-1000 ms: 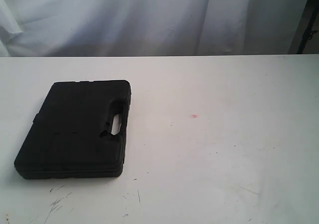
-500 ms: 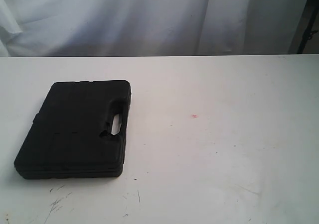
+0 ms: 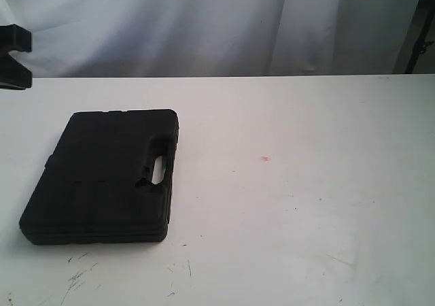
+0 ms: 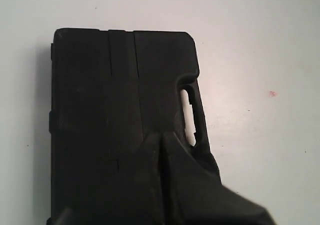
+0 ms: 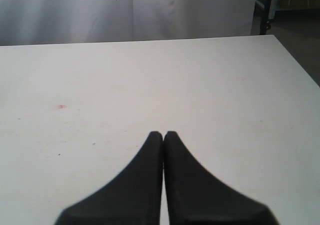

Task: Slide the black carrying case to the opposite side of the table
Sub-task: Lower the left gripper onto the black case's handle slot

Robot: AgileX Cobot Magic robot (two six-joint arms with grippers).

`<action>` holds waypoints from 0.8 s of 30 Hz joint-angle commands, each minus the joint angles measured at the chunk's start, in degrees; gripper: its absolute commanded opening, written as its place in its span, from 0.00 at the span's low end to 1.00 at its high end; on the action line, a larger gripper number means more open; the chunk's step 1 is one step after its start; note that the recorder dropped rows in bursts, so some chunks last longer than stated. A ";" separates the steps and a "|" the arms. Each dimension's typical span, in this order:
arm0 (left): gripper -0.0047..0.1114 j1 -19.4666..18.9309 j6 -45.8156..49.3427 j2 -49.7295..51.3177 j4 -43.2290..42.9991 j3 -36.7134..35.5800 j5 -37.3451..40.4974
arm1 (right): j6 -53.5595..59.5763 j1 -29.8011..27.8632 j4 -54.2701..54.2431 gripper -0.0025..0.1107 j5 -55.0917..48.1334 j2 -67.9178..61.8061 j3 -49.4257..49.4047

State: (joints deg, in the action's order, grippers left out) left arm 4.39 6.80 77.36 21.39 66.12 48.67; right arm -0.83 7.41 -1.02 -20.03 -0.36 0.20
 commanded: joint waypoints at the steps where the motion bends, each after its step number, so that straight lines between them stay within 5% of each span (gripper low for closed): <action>1: 0.04 5.23 -8.37 3.50 -6.53 2.56 0.13 | -0.01 -0.37 -0.11 0.02 0.20 0.36 -0.20; 14: 0.07 18.51 -20.40 17.41 -14.38 9.77 0.22 | -0.01 -0.37 -0.11 0.02 0.20 0.36 -0.20; 24: 0.39 21.88 -20.40 27.66 -13.45 16.55 0.80 | -0.01 -0.37 -0.11 0.02 0.20 0.36 -0.20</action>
State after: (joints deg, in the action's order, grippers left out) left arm 25.97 -12.96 103.09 7.63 81.08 49.33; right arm -0.83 7.41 -1.02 -20.03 -0.36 0.20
